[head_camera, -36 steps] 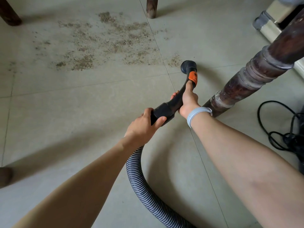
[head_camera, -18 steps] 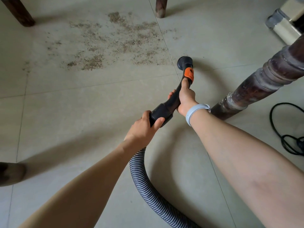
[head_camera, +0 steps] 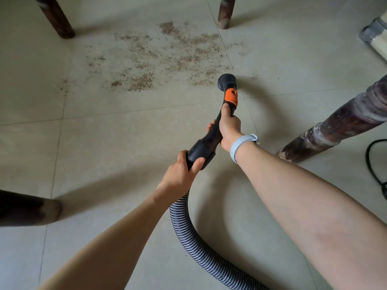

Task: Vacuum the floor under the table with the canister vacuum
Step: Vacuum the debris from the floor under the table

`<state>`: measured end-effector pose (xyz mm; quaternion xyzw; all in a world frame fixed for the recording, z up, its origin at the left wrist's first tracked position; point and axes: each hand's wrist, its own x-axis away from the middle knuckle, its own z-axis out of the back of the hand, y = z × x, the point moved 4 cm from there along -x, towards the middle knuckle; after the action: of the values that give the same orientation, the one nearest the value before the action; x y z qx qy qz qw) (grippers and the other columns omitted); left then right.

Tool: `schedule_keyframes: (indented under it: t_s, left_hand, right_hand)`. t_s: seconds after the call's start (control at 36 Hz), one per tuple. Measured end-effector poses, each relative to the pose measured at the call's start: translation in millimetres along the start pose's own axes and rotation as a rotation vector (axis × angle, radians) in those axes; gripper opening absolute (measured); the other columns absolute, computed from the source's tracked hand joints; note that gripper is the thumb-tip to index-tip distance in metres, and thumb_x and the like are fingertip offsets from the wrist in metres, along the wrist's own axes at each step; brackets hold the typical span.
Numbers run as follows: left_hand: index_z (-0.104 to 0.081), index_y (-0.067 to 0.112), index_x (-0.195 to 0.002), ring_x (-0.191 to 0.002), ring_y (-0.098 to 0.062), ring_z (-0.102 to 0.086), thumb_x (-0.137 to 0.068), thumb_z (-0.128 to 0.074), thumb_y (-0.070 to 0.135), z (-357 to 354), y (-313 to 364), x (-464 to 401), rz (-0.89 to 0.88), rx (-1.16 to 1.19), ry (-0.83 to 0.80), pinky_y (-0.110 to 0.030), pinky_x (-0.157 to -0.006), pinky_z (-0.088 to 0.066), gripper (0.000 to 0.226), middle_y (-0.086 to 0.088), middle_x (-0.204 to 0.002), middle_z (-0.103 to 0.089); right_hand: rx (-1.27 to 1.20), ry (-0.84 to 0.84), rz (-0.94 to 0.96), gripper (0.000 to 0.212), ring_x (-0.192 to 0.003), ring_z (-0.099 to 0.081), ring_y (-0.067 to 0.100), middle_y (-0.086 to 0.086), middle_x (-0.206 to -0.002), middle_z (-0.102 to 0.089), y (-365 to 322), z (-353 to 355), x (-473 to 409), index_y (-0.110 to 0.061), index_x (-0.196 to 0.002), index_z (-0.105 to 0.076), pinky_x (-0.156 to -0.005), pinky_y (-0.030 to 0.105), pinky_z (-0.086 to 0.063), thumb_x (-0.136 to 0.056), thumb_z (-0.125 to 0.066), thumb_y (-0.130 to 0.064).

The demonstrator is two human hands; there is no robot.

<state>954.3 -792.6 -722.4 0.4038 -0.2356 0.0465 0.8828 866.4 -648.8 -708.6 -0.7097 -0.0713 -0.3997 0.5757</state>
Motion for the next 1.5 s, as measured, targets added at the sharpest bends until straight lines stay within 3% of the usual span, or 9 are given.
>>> schedule_keyframes:
  t_s: [0.42,0.69,0.83,0.94,1.11,1.5]
  left_hand:
    - [-0.038,0.012,-0.131,-0.101,-0.031,-0.058,-0.094,-0.046,0.048,21.0,-26.4,16.2,0.056,0.069,0.051,-0.028,-0.072,-0.036,0.053,-0.009,-0.106,-0.060]
    - [-0.040,0.011,-0.122,-0.095,-0.032,-0.059,-0.092,-0.050,0.049,39.3,-34.3,33.5,0.057,0.113,0.068,-0.031,-0.074,-0.043,0.049,-0.007,-0.098,-0.059]
    - [-0.040,0.011,-0.114,-0.091,-0.030,-0.060,-0.089,-0.055,0.049,49.2,-34.3,39.7,0.052,0.136,0.075,-0.030,-0.070,-0.042,0.047,-0.007,-0.095,-0.059]
    - [-0.036,0.014,-0.105,-0.083,-0.027,-0.055,-0.088,-0.057,0.049,54.1,-33.4,43.0,0.044,0.133,0.078,-0.029,-0.068,-0.038,0.044,-0.005,-0.093,-0.056]
    - [-0.040,0.011,-0.111,-0.084,-0.026,-0.054,-0.087,-0.057,0.052,62.0,-31.7,44.7,0.042,0.132,0.079,-0.029,-0.068,-0.038,0.050,-0.004,-0.093,-0.055]
    - [-0.035,0.016,-0.103,-0.080,-0.024,-0.055,-0.088,-0.057,0.051,78.4,-34.6,50.5,0.041,0.150,0.125,-0.028,-0.067,-0.039,0.044,-0.002,-0.089,-0.055]
  right_hand:
    - [0.064,-0.102,-0.009,0.041,-0.053,-0.055,0.018,0.006,-0.071,-0.052,14.0,-40.5,17.0,-0.006,-0.103,-0.045,-0.058,0.028,-0.052,-0.096,-0.046,-0.046]
    - [0.092,-0.163,-0.041,0.043,-0.049,-0.054,0.018,0.006,-0.069,-0.052,22.2,-61.3,31.8,-0.006,-0.101,-0.046,-0.052,0.025,-0.051,-0.094,-0.048,-0.048]
    - [0.091,-0.208,-0.073,0.047,-0.039,-0.053,0.015,0.004,-0.066,-0.053,26.2,-70.4,36.9,-0.010,-0.093,-0.049,-0.044,0.018,-0.047,-0.089,-0.052,-0.056]
    - [0.093,-0.241,-0.072,0.050,-0.039,-0.052,0.013,0.001,-0.064,-0.052,29.5,-76.7,39.1,-0.012,-0.095,-0.052,-0.046,0.019,-0.045,-0.087,-0.053,-0.061]
    - [0.091,-0.265,-0.082,0.058,-0.042,-0.051,0.014,-0.002,-0.057,-0.051,29.7,-80.7,40.2,-0.016,-0.092,-0.053,-0.050,0.022,-0.044,-0.076,-0.058,-0.071]
    - [0.007,-0.401,-0.139,0.043,-0.042,-0.047,0.012,-0.002,-0.055,-0.047,33.7,-103.7,39.8,-0.020,-0.092,-0.050,-0.046,0.018,-0.043,-0.085,-0.055,-0.062]
